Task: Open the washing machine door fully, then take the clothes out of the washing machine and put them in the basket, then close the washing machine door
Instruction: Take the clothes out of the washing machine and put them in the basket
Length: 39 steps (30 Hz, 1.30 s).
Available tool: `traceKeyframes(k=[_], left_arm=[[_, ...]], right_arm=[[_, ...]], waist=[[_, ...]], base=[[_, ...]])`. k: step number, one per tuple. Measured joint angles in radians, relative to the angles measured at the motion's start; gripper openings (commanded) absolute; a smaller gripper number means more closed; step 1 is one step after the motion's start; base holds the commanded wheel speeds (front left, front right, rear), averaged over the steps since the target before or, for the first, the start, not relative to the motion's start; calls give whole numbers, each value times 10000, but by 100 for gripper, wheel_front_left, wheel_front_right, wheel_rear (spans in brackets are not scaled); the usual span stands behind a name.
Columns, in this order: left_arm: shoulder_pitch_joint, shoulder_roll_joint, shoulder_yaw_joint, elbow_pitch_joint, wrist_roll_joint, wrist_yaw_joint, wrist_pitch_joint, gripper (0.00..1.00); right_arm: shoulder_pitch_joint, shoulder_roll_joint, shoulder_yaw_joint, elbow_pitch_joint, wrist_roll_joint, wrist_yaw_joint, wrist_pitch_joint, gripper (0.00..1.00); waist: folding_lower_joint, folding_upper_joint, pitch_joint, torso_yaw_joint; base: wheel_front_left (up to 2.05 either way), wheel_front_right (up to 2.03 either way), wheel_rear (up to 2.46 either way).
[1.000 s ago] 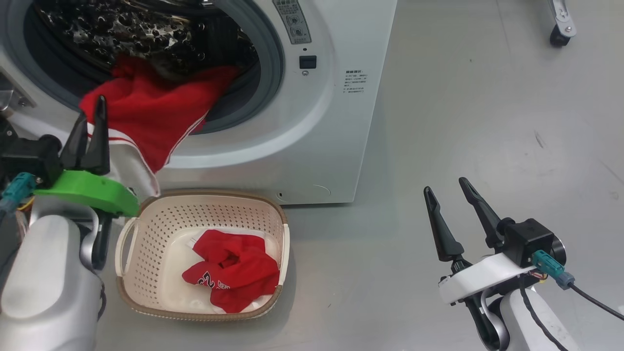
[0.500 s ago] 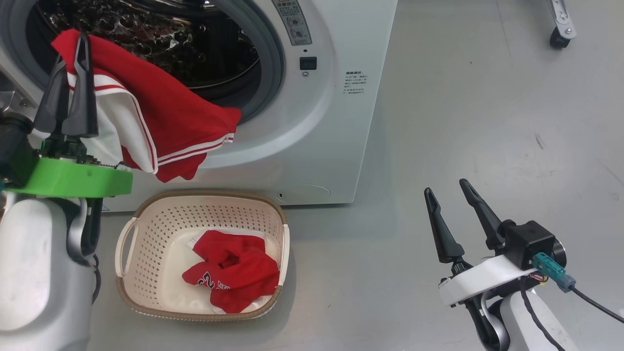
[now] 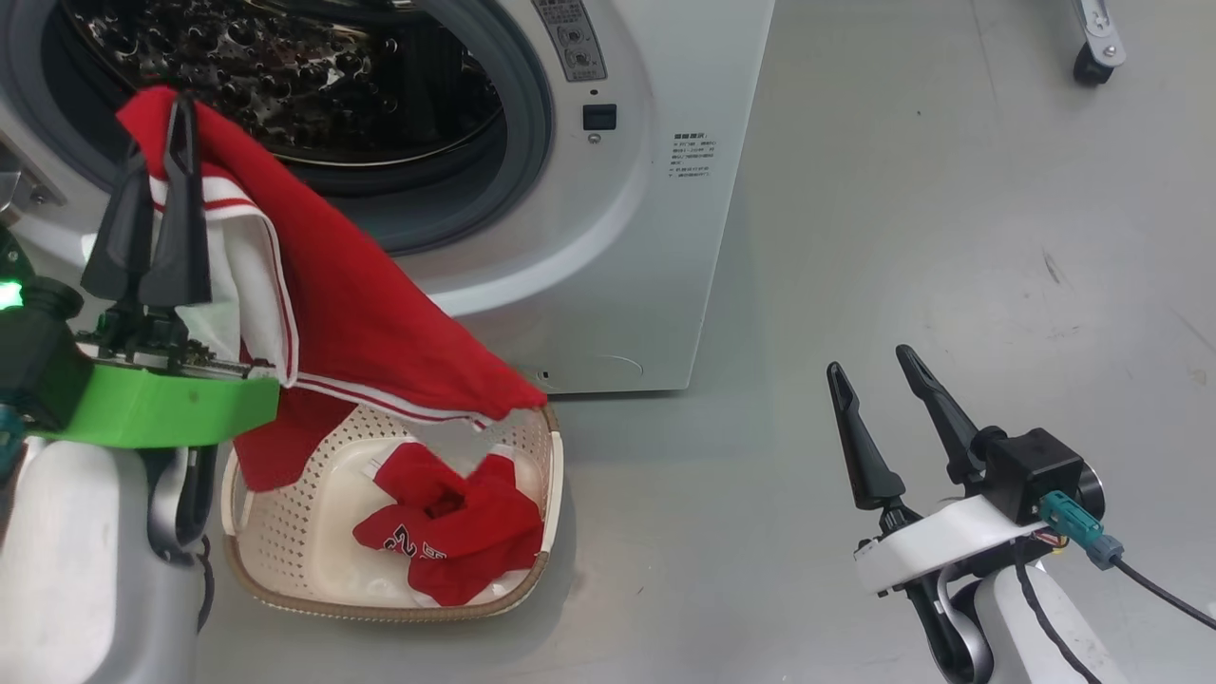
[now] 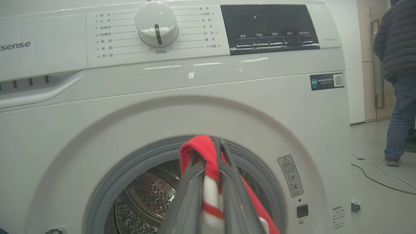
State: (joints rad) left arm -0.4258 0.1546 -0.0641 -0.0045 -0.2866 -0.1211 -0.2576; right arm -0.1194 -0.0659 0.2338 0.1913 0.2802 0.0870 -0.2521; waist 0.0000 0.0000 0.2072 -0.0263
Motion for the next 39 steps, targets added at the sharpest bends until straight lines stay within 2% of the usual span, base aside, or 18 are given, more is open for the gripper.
traceKeyframes(k=[7, 21, 32, 39], left_arm=[[623, -25, -268, 128, -2, -2, 0, 0], [2000, 209, -571, 1778, -36, -4, 10, 0], [1866, 464, -740, 2865, -36, -4, 10, 0], [779, 598, -1321, 3198, -6, -67, 10, 0]], right_arm=[[-1, 13, 23, -48, -10, 2, 0, 100], [-19, 33, 105, -151, -188, 44, 0, 100], [-256, 36, 228, -343, -290, 46, 0, 100], [-642, 42, 203, -537, -290, 48, 0, 100]], waist=[[0, 0, 123, -41], [0, 0, 763, -229], [0, 0, 1697, -538], [0, 0, 2497, -896]], base=[[0, 0, 0], [0, 0, 0], [0, 0, 0], [0, 0, 0]])
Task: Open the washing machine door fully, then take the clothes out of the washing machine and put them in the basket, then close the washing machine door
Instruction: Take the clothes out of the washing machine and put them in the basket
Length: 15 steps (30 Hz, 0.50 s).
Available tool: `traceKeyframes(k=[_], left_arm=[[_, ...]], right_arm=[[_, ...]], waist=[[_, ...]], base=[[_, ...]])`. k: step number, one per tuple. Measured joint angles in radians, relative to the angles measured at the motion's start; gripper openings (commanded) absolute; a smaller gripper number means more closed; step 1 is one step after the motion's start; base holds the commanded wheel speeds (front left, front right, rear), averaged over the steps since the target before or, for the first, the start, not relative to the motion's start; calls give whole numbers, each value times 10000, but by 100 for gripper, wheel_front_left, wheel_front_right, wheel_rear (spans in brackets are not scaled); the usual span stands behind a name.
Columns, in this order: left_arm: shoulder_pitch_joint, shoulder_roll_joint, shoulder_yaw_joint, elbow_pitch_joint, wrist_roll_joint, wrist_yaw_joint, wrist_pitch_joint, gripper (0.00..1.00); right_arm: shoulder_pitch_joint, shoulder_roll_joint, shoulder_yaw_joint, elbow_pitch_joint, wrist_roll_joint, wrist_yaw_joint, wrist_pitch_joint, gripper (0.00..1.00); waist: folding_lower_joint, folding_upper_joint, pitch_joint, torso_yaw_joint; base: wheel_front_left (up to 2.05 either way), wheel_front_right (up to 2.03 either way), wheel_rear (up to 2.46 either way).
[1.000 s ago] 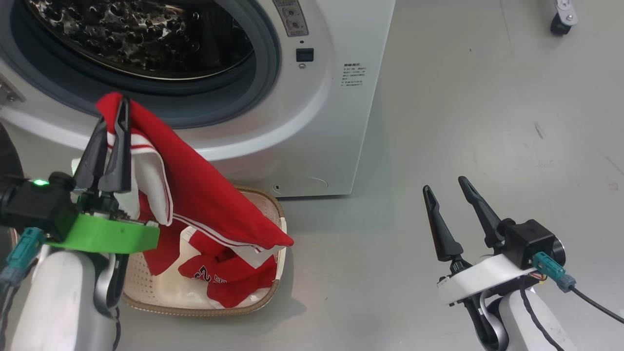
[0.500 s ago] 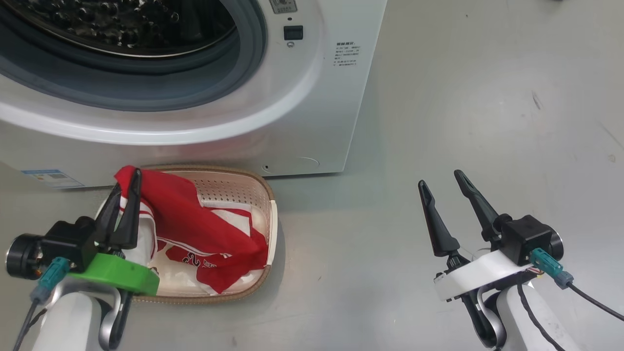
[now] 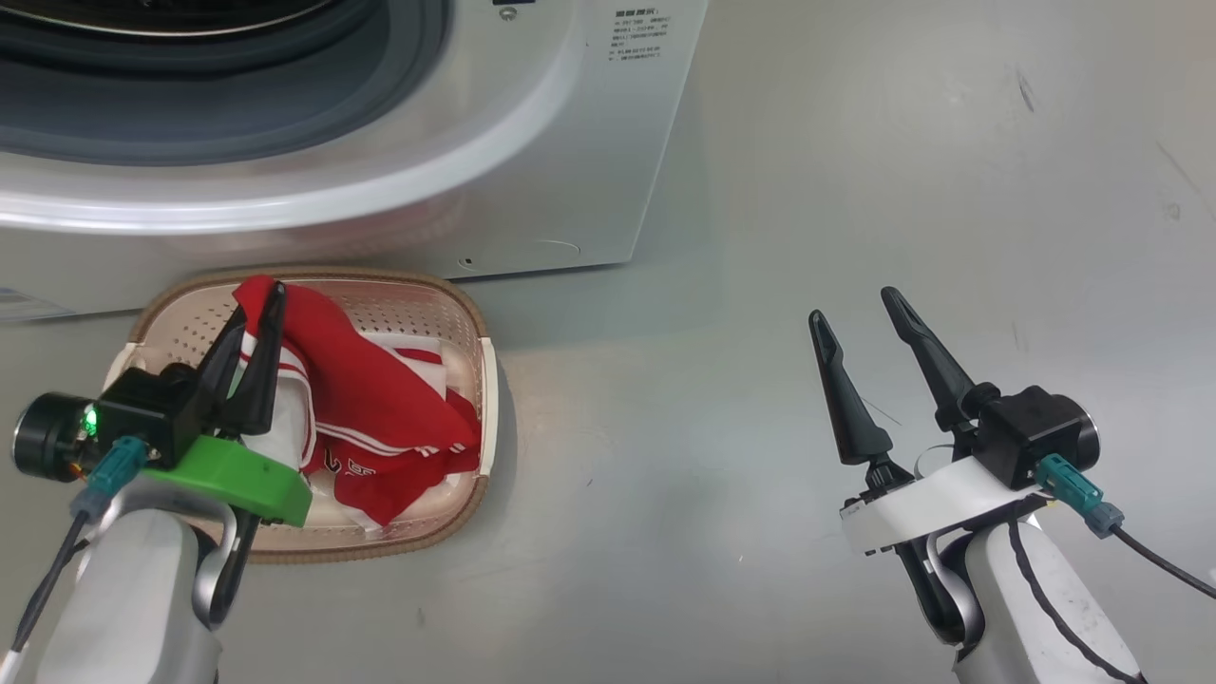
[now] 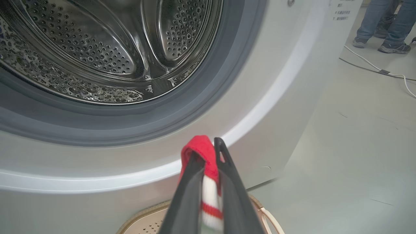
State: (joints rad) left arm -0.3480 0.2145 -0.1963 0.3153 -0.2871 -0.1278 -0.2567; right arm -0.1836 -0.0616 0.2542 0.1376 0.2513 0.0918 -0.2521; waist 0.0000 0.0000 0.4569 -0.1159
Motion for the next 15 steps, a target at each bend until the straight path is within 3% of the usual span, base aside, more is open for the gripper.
traceKeyframes(k=[15], left_arm=[[-644, 146, 395, 2222, -213, -8, 104, 0]], right_arm=[[-390, -10, -173, -121, -169, 31, 0, 100]], waist=[[0, 0, 1279, -463]], base=[[0, 0, 0]])
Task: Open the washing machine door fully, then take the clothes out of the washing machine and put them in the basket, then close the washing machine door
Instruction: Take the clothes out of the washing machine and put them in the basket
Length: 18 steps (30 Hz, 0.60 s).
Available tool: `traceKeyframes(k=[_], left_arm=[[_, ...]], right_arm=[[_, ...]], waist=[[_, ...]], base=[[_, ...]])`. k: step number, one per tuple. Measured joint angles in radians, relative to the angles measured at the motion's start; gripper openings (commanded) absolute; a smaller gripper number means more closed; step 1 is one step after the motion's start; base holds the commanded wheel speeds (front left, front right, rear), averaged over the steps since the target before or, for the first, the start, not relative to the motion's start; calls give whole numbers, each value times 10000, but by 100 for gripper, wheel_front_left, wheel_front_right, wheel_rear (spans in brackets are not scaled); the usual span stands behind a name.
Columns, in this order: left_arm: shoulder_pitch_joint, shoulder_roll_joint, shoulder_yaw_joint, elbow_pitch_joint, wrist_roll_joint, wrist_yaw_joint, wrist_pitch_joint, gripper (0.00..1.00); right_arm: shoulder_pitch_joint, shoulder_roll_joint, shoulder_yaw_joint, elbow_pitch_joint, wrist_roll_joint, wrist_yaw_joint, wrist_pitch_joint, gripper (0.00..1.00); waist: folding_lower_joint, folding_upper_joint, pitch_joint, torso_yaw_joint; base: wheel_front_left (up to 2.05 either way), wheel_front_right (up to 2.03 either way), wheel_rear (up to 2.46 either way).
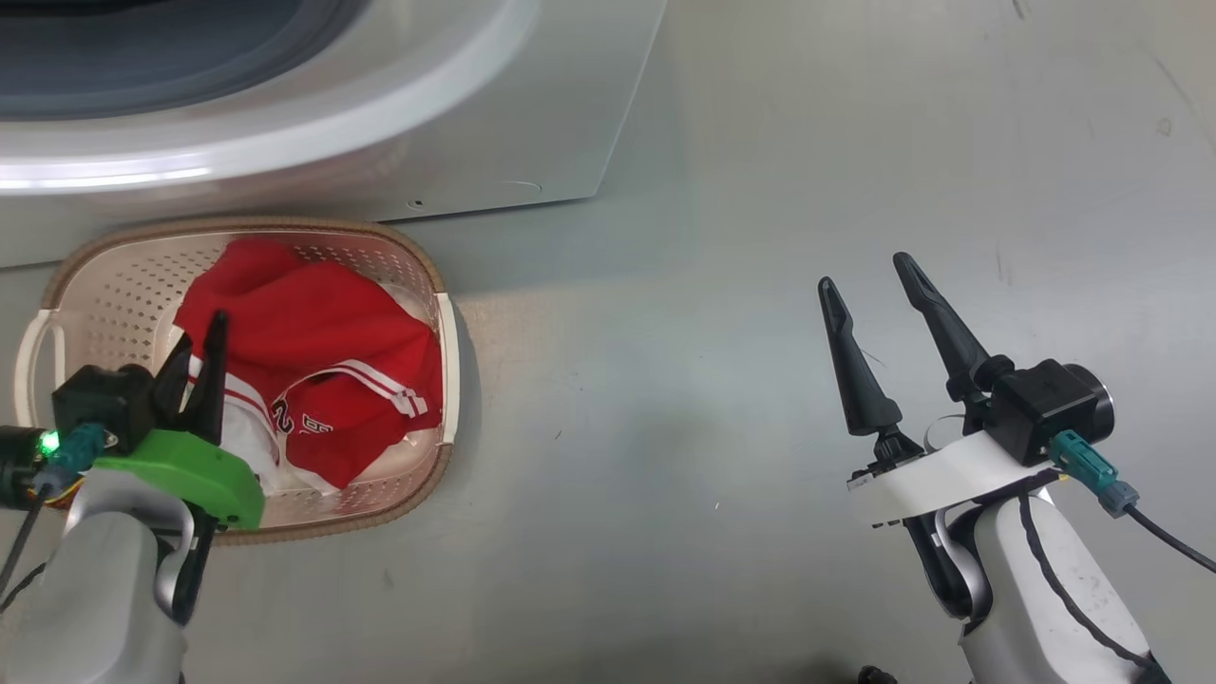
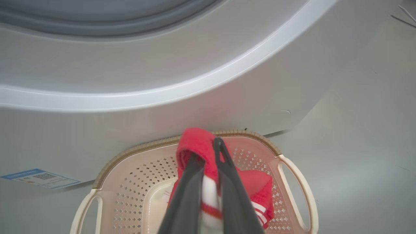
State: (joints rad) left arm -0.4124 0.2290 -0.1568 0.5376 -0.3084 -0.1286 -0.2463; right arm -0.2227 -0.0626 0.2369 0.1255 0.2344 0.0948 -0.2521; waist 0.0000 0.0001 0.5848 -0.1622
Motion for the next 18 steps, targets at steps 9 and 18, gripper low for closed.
traceKeyframes(k=[9, 18], left_arm=[[-358, -54, 717, 1534, -575, 280, 307, 0], [-879, -328, 991, 2397, -1049, 366, 428, 0]], right_arm=[[-73, -50, -56, -58, -173, -2, 0, 100], [-166, -88, -165, -153, -345, -31, 0, 100]], waist=[[0, 0, 452, -99], [0, 0, 719, -140]], base=[[0, 0, 0], [0, 0, 0]])
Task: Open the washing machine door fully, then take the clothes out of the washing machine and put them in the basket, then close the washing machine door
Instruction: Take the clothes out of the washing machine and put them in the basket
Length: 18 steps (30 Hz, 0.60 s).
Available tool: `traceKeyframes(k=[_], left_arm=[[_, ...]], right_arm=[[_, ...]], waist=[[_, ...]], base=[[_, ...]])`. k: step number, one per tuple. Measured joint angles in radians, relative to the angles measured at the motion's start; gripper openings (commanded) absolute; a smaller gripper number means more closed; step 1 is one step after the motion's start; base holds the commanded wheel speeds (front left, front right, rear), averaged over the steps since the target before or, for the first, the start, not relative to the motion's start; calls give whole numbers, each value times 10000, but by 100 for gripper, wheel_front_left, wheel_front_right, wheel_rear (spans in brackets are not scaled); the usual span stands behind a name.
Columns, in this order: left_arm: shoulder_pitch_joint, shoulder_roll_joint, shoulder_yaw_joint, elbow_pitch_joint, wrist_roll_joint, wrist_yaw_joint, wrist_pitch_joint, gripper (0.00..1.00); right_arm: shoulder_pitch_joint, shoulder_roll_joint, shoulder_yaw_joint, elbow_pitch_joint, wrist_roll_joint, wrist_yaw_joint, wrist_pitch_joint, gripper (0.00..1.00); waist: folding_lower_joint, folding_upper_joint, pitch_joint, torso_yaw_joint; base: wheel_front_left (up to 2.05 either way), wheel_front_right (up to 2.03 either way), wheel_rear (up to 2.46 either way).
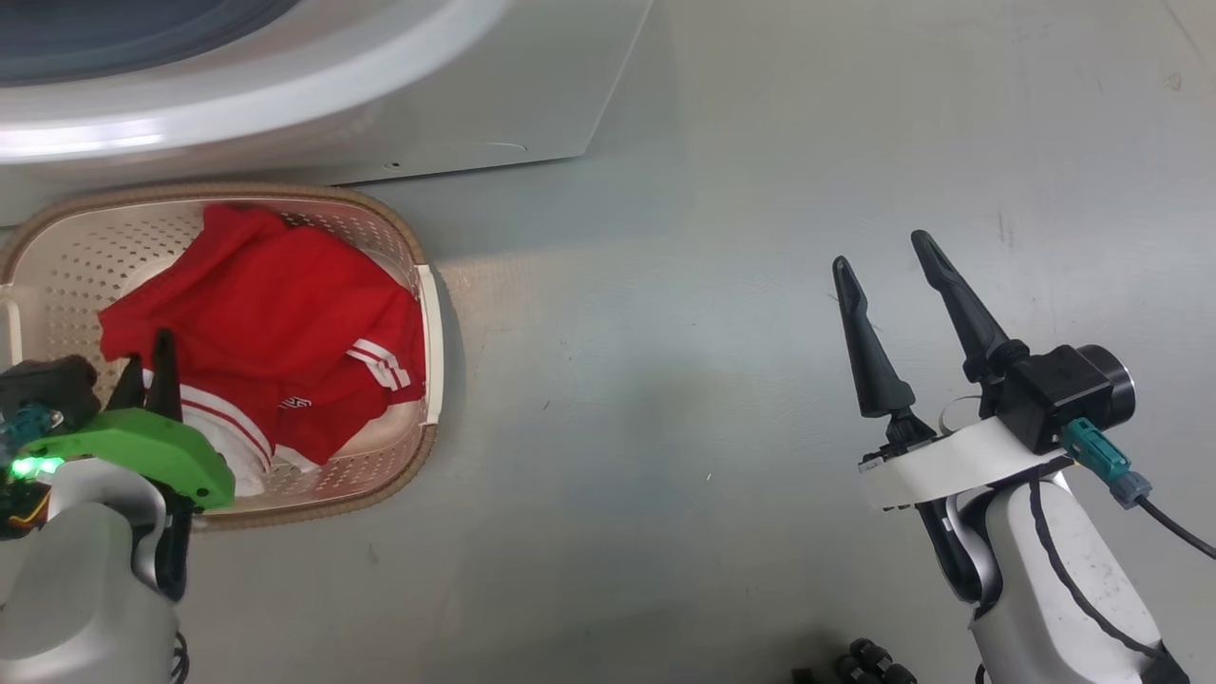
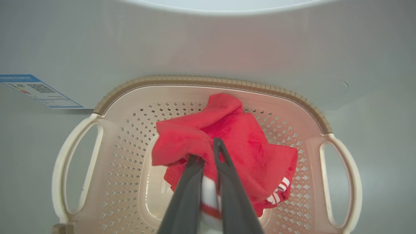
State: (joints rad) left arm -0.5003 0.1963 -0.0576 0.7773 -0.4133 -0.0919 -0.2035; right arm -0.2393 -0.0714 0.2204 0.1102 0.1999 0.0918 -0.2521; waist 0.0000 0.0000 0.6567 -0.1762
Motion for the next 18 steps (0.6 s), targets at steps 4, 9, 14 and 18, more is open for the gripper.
traceKeyframes(k=[4, 9, 14, 18], left_arm=[[-384, -107, 8, 284, -6, -2, -13, 0], [-525, -109, -6, 629, -2, -10, -50, 3], [-677, -109, 42, 1005, -79, -29, -61, 100], [-689, -82, -63, 1264, -29, -56, -144, 100]], right_arm=[[-69, 13, 8, -15, -8, -52, 0, 100], [-203, 29, 61, -23, -17, -52, 0, 100], [-202, 44, 58, -23, -17, -50, -2, 100], [-203, 48, 0, -8, -17, -50, -2, 100]], waist=[[0, 0, 82, 13], [0, 0, 116, 18], [0, 0, 137, 28], [0, 0, 106, 44]], base=[[0, 0, 0], [0, 0, 0], [0, 0, 0], [0, 0, 0]])
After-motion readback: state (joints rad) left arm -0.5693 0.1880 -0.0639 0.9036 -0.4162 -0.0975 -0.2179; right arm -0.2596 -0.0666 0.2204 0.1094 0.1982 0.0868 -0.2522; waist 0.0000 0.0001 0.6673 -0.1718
